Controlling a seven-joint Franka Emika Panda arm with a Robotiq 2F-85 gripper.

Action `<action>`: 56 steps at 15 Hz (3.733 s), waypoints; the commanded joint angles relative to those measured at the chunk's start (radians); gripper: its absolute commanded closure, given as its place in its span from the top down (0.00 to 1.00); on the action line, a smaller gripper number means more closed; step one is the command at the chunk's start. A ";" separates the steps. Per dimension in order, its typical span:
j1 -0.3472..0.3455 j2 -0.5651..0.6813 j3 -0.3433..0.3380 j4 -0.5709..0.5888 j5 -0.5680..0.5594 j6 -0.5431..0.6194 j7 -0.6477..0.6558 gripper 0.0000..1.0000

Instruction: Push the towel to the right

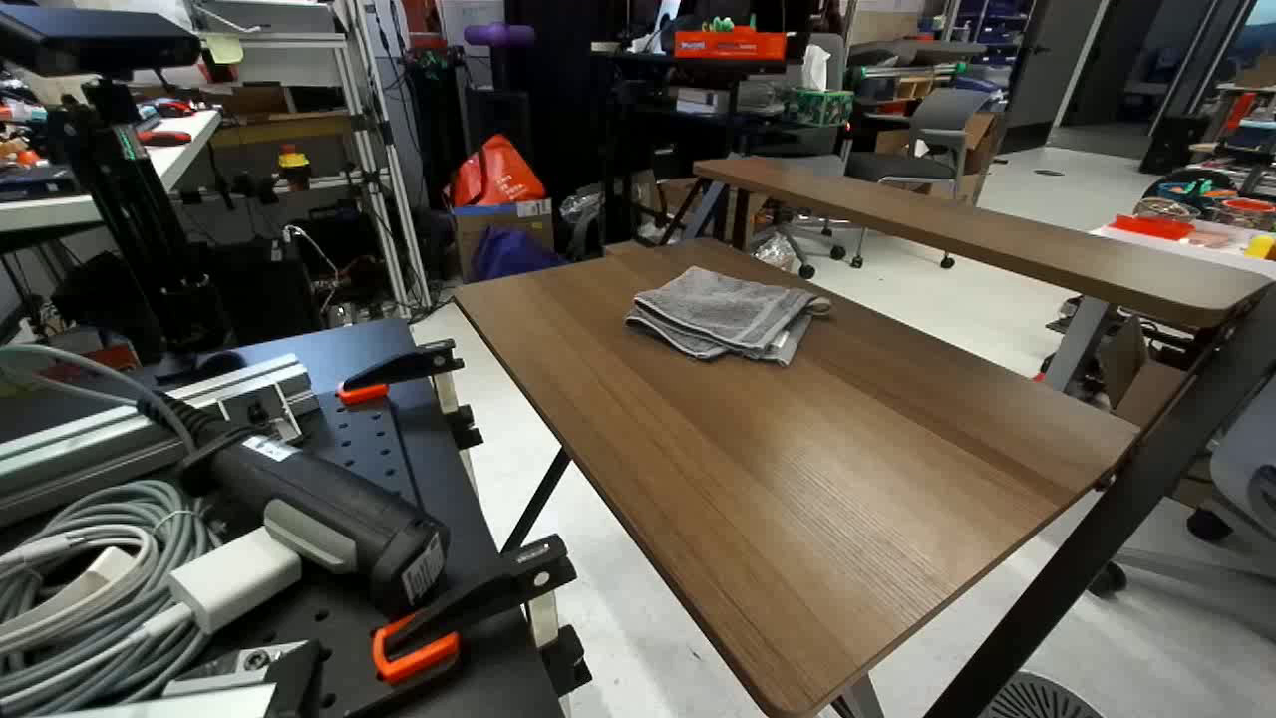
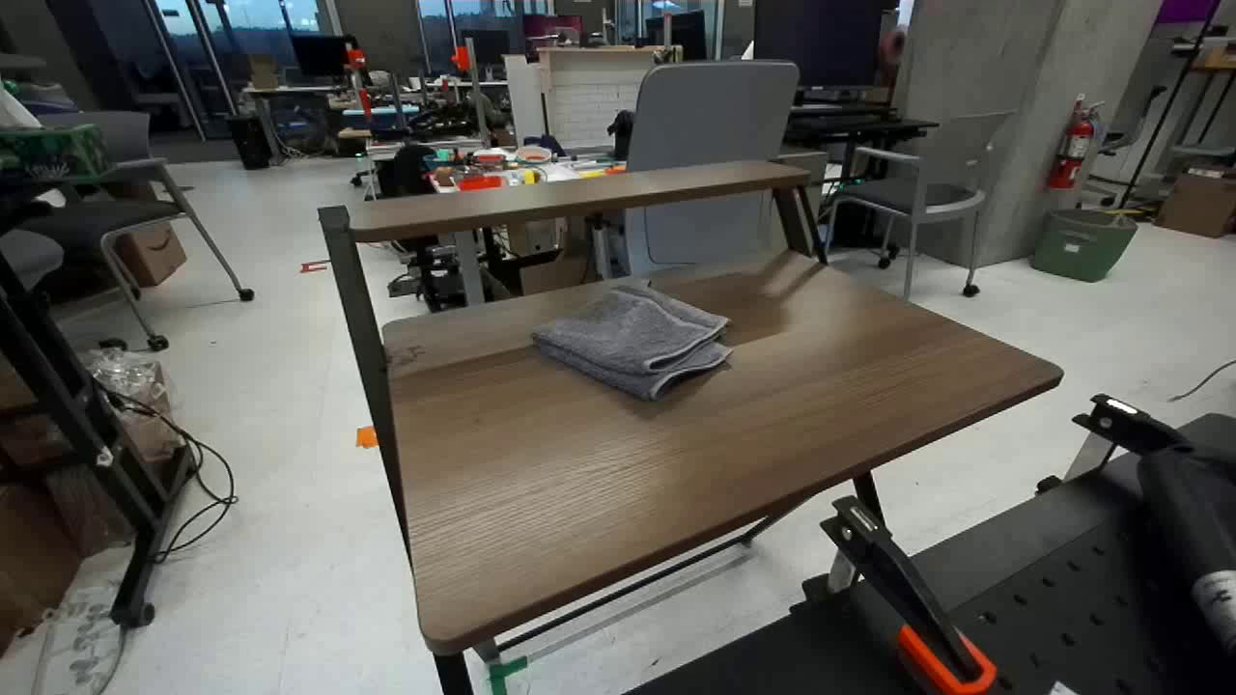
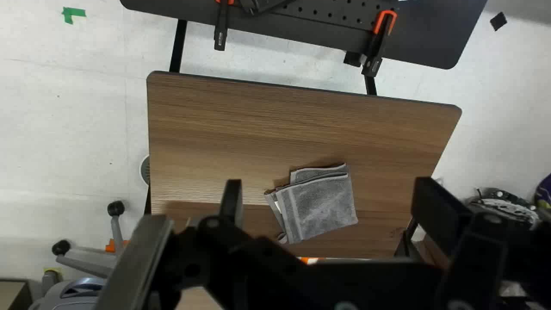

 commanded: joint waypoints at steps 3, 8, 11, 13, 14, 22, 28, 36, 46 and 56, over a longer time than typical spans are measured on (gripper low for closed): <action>-0.009 0.002 0.007 0.006 0.006 -0.002 -0.005 1.00; -0.009 0.002 0.007 0.006 0.006 -0.002 -0.005 1.00; -0.009 0.002 0.007 0.006 0.006 -0.002 -0.005 1.00; -0.009 0.002 0.007 0.006 0.006 -0.002 -0.005 1.00; -0.009 0.002 0.007 0.006 0.006 -0.002 -0.005 1.00; 0.013 -0.001 0.049 -0.057 0.013 0.065 0.012 1.00; 0.078 0.079 0.136 -0.170 0.076 0.269 0.067 1.00; 0.165 0.496 0.306 -0.145 0.121 0.693 0.254 1.00; 0.120 1.076 0.332 0.299 -0.078 0.730 0.477 1.00; 0.202 1.454 0.270 0.661 -0.063 0.708 0.578 1.00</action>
